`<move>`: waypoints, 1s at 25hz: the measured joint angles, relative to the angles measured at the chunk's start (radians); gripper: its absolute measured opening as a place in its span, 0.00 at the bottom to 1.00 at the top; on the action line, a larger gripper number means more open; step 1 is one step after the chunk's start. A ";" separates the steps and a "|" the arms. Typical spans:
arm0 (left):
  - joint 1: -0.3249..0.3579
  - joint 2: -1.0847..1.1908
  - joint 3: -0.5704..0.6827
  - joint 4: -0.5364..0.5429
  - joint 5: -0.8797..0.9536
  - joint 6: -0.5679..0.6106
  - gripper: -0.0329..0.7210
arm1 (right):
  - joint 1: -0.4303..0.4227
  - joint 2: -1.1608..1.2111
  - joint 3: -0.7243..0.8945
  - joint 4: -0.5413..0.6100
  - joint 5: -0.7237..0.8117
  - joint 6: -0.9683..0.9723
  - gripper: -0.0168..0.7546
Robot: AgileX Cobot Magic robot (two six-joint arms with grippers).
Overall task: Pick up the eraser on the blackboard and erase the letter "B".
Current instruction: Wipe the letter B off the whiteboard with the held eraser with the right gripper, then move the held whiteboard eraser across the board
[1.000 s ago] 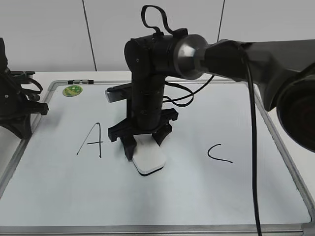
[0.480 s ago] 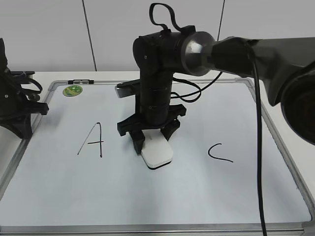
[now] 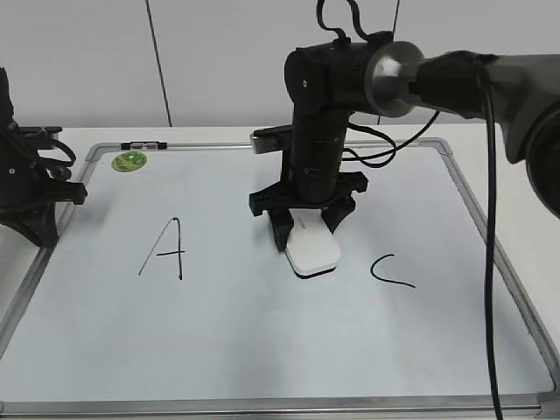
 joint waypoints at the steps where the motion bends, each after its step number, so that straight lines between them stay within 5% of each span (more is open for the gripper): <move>1: 0.000 0.000 0.000 0.000 0.000 0.000 0.09 | -0.006 0.000 0.000 -0.002 0.000 0.002 0.70; 12: 0.000 0.000 -0.002 0.000 0.003 0.000 0.09 | -0.074 -0.125 -0.037 -0.155 0.008 0.019 0.70; 25: 0.002 0.000 -0.002 0.000 0.003 0.000 0.09 | -0.354 -0.150 -0.040 -0.148 0.012 -0.008 0.70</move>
